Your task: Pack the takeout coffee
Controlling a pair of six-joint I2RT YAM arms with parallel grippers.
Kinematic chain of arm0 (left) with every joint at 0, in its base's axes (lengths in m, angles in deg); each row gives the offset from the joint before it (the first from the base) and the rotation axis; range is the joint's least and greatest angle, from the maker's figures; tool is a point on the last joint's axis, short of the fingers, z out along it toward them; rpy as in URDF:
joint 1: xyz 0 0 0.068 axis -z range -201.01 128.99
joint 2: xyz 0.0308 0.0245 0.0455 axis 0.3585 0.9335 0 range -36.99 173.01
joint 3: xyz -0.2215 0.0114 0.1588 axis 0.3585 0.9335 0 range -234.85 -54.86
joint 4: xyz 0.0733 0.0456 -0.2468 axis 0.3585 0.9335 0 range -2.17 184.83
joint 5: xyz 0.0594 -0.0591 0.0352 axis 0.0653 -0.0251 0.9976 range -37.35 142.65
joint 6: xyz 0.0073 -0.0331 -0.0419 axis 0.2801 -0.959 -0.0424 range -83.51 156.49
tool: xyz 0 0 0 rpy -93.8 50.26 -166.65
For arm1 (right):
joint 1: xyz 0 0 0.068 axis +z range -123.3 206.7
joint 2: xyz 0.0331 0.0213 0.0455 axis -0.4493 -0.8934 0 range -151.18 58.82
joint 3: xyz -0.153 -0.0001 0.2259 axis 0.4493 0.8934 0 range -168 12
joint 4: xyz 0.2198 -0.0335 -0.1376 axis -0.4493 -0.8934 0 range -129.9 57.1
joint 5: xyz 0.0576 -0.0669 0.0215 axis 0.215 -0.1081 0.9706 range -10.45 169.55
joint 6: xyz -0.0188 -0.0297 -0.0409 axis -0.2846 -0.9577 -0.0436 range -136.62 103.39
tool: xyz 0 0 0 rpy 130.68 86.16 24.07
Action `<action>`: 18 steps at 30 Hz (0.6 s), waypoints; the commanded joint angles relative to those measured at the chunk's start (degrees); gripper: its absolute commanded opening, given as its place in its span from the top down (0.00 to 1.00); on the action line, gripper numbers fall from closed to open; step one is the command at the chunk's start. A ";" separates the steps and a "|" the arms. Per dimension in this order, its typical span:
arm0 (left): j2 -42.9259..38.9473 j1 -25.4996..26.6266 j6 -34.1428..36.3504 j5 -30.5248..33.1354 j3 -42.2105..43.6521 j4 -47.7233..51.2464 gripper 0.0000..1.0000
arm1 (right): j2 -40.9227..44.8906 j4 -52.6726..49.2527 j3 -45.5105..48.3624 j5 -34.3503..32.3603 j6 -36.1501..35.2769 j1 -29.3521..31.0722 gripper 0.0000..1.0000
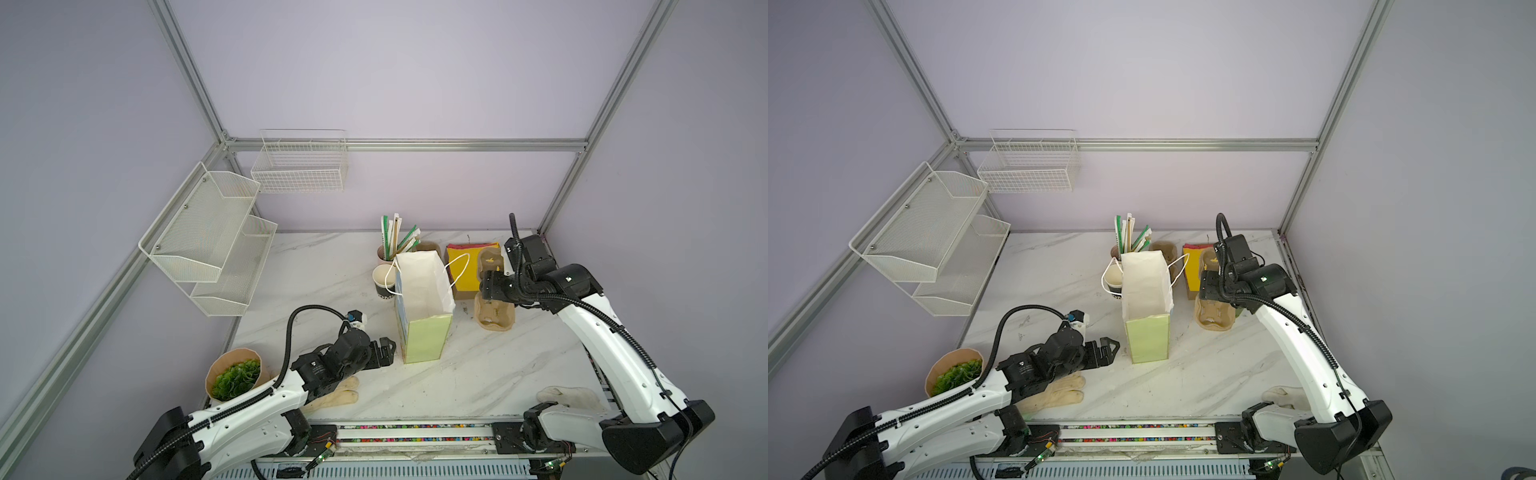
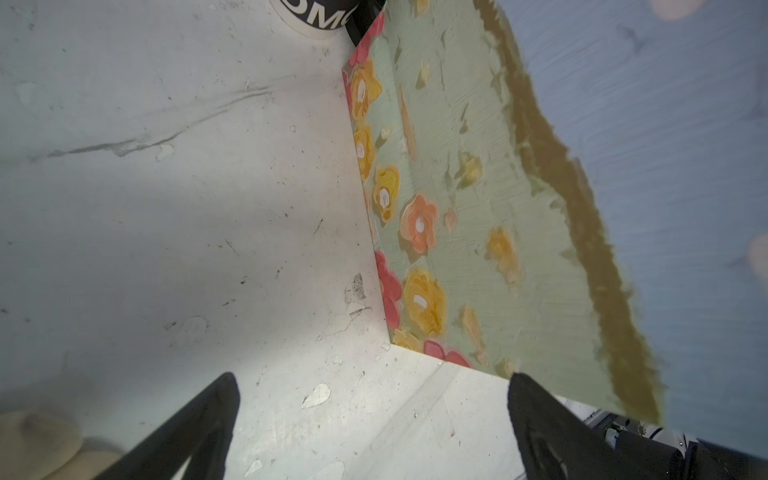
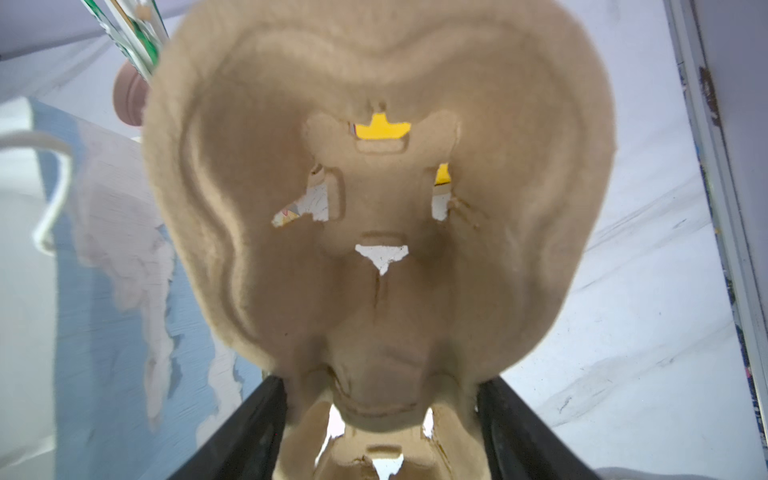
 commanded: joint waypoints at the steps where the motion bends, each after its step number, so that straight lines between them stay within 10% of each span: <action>1: 2.56 -0.14 -1.71 -2.89 1.67 -7.11 0.00 | 0.54 -4.50 -4.02 -1.97 0.23 0.33 0.26; 18: 17.04 -0.04 -2.43 -8.14 -2.32 -17.00 0.00 | -0.05 -5.98 -19.19 0.17 -1.81 0.33 0.26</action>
